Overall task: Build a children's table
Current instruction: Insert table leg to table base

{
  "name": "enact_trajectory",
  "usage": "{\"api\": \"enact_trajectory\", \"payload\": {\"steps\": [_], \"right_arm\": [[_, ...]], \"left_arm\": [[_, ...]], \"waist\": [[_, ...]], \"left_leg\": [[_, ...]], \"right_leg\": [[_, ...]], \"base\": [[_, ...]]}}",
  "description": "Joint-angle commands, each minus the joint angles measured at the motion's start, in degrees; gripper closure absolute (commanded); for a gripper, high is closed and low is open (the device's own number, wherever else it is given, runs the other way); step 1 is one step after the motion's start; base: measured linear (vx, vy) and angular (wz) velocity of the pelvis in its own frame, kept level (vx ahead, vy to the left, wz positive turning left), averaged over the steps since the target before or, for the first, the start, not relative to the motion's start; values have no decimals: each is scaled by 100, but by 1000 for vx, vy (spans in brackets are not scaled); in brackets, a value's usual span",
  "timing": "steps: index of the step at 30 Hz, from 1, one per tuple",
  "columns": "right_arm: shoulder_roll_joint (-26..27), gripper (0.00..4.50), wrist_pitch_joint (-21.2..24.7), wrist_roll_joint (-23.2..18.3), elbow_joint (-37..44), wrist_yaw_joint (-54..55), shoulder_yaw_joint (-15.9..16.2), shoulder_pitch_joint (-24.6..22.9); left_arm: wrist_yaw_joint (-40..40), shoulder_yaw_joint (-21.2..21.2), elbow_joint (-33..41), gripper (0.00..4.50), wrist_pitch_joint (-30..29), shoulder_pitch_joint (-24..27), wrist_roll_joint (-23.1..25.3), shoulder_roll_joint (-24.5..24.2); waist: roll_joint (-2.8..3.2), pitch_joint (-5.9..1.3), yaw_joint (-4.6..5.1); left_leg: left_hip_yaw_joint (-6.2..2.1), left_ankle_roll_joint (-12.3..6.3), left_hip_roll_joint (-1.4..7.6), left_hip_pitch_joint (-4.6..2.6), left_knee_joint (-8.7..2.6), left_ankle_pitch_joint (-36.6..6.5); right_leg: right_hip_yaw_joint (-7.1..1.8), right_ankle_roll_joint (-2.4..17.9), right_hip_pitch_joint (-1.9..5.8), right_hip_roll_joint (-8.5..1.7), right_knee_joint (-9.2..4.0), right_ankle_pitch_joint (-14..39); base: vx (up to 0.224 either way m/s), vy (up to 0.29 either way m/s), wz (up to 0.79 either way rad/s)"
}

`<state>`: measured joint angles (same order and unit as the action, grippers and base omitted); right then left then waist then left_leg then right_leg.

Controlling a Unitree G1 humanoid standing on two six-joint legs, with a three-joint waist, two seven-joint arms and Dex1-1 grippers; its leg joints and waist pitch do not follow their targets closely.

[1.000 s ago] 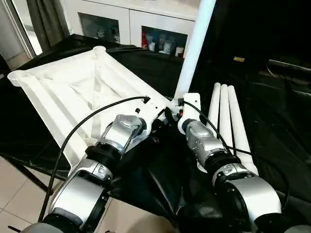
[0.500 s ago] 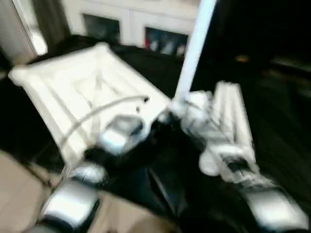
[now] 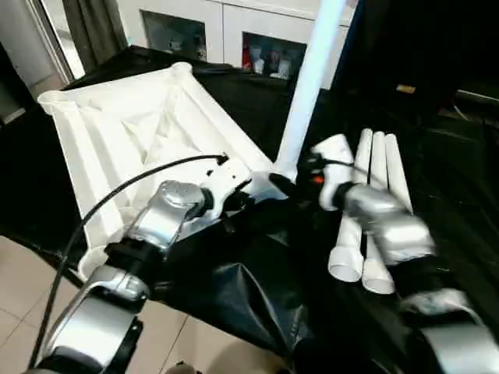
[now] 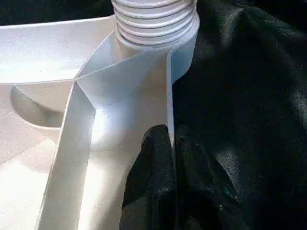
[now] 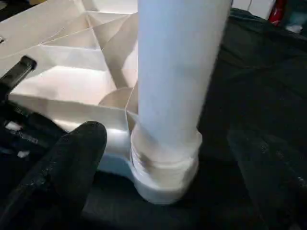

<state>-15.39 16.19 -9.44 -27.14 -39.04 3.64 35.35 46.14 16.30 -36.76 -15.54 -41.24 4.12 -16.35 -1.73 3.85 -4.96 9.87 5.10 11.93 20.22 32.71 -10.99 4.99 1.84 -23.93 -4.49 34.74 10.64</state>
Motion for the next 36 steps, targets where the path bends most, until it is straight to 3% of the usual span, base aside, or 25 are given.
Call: {"api": "enact_trajectory", "payload": {"steps": [1,5,10,16,24,32,33,36], "right_arm": [[-62,3,65,77,121,-161,33,-86],[-300,3,80,64,403,-453,185,-237],[-773,3,450,-219,1454,-1254,476,-735],[-1159,3,416,-328,1985,-1877,623,-1157],[-1212,3,136,81,1797,-1736,864,-1218],[-1065,3,44,95,1628,-1628,888,-1209],[-1052,29,52,73,1627,-1620,875,-1215],[-1012,40,31,72,1601,-1614,847,-1223]], "left_arm": [[200,22,138,450,211,92,-78,4],[840,106,549,450,656,315,-307,-160],[1387,142,1149,450,662,595,-537,-378],[1831,173,1589,450,750,900,-620,-656],[2102,170,2087,450,666,1158,-742,-792],[2064,218,2062,450,689,1174,-527,-857],[2066,214,2065,450,680,1174,-519,-854],[2076,238,2040,450,663,1154,-503,-864]], "waist": [[-43,-428,-27],[-44,-437,-57],[-28,-443,-94],[-33,-425,-121],[-41,-435,-135],[-7,-449,-133],[-9,-454,-134],[1,-455,-132]], "left_leg": [[26,-434,96,19,-287,-374],[21,-345,116,11,-289,-332],[24,-455,120,-3,-272,-249],[18,-385,125,19,-279,-425],[17,-323,110,19,-267,-397],[11,-361,97,24,-244,-304],[10,-361,98,21,-241,-311],[8,-346,96,22,-239,-347]], "right_leg": [[-321,1240,472,-389,-327,437],[-334,1163,451,-377,-301,399],[-334,1197,446,-349,-259,43],[-334,1064,444,-357,-299,476],[-330,1044,431,-349,-288,566],[-324,1140,439,-326,-243,210],[-325,1154,442,-329,-239,191],[-322,1165,442,-326,-238,199]], "base": [[0,0,0],[0,0,0],[0,0,0],[0,0,0],[0,0,0],[0,0,0],[0,0,0],[0,0,0]]}}
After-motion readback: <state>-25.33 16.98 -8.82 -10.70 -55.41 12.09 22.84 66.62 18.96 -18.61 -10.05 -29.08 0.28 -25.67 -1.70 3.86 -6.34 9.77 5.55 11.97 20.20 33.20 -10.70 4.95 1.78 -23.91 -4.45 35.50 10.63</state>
